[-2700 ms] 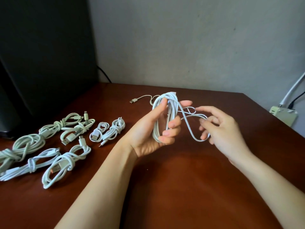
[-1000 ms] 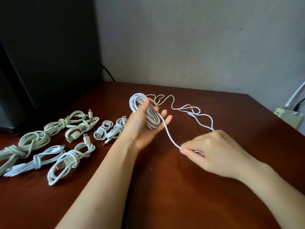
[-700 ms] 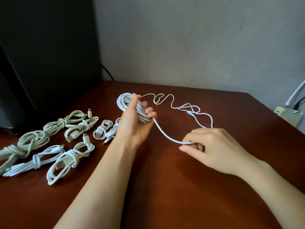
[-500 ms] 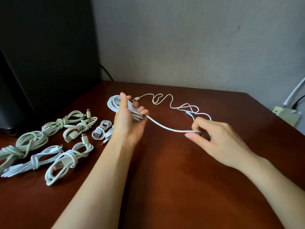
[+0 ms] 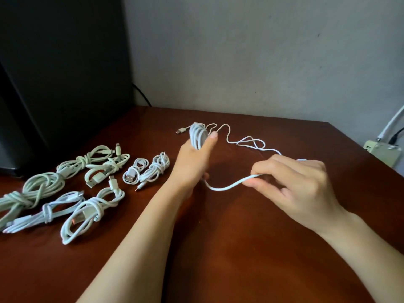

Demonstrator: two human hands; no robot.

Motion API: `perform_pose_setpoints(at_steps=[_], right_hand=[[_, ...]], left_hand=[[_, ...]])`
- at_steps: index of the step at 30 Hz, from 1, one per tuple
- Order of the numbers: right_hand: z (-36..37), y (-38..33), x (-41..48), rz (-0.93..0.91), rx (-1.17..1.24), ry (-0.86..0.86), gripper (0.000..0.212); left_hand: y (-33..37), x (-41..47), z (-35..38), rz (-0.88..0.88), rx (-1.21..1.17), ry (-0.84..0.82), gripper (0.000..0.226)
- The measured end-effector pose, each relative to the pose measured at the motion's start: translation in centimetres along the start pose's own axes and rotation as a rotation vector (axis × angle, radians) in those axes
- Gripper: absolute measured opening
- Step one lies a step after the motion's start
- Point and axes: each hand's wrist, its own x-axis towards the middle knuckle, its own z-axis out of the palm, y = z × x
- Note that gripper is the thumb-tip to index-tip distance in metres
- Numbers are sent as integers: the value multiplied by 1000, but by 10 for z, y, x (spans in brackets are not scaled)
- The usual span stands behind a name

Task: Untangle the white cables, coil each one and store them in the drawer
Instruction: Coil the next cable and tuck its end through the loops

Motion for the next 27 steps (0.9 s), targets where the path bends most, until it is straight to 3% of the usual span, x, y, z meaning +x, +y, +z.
perform_pose_setpoints(at_steps=[6, 14, 27], right_hand=[[-6, 2, 0, 11, -127, 141, 33], [-4, 18, -6, 134, -138, 129, 31], [-3, 16, -6, 151, -132, 197, 19]], left_hand=[[8, -17, 5, -94, 56, -421, 42], [16, -25, 5, -326, 32, -869, 80], [15, -25, 3, -400, -57, -984, 97]])
